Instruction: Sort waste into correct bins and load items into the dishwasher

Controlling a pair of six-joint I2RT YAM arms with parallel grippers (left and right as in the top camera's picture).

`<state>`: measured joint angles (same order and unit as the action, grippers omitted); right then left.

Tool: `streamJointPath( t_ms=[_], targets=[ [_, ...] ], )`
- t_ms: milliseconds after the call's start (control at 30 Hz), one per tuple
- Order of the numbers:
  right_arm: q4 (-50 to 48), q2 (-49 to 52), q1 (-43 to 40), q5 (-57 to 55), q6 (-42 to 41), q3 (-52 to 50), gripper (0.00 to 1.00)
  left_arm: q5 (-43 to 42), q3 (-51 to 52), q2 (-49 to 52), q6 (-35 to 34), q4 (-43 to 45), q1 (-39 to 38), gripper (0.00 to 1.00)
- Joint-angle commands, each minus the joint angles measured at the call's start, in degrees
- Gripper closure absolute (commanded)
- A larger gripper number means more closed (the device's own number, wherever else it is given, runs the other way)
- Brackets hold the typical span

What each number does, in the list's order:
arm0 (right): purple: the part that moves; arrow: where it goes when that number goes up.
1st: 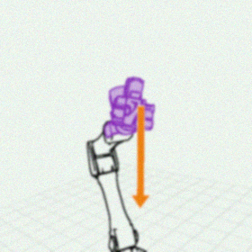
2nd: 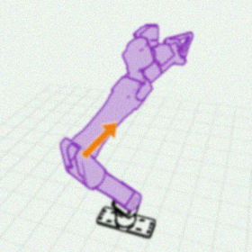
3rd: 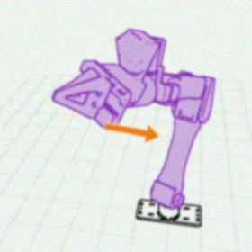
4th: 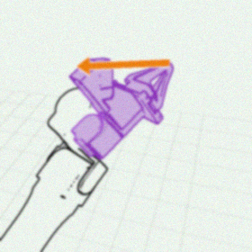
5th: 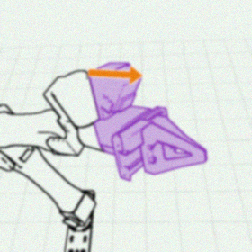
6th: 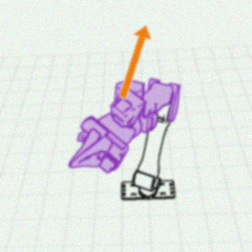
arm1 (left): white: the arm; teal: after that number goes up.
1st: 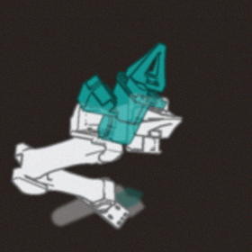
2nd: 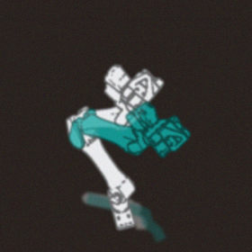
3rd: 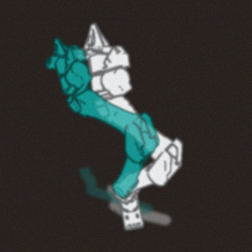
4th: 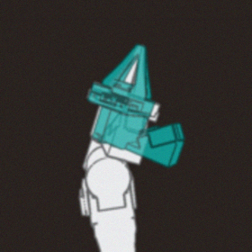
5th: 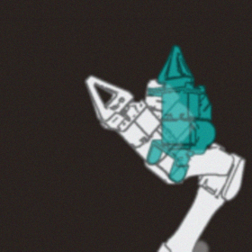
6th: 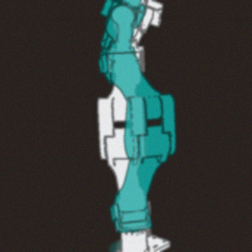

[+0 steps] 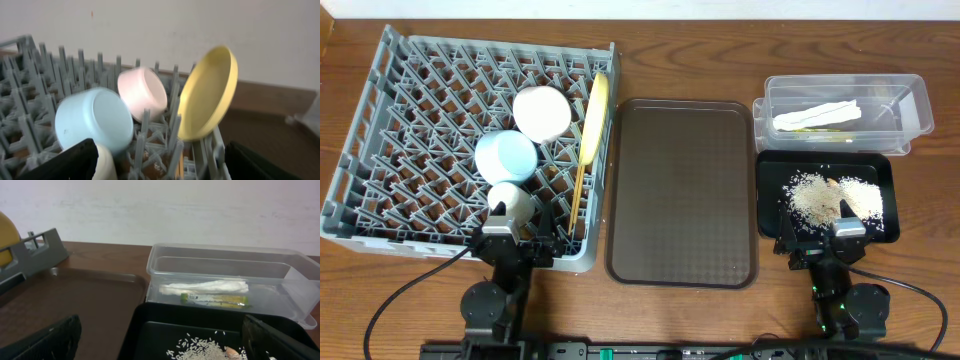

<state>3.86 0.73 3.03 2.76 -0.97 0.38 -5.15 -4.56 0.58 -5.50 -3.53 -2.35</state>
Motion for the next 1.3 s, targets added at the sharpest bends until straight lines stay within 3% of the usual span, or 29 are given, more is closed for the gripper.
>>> streamJointPath(
  t_ms=[0,267,1267],
  targets=[
    [0.2,-0.3,0.7,-0.4,0.6,-0.1,0.01,1.8,4.5,-0.5,0.8,6.7,0.2,0.16],
    [0.2,-0.3,0.7,-0.4,0.6,-0.1,0.01,1.9,4.3,-0.5,3.1,-0.5,0.1,0.16],
    [0.2,-0.3,0.7,-0.4,0.6,-0.1,0.01,1.8,4.3,-0.3,3.1,-0.3,0.1,0.16]
  ],
)
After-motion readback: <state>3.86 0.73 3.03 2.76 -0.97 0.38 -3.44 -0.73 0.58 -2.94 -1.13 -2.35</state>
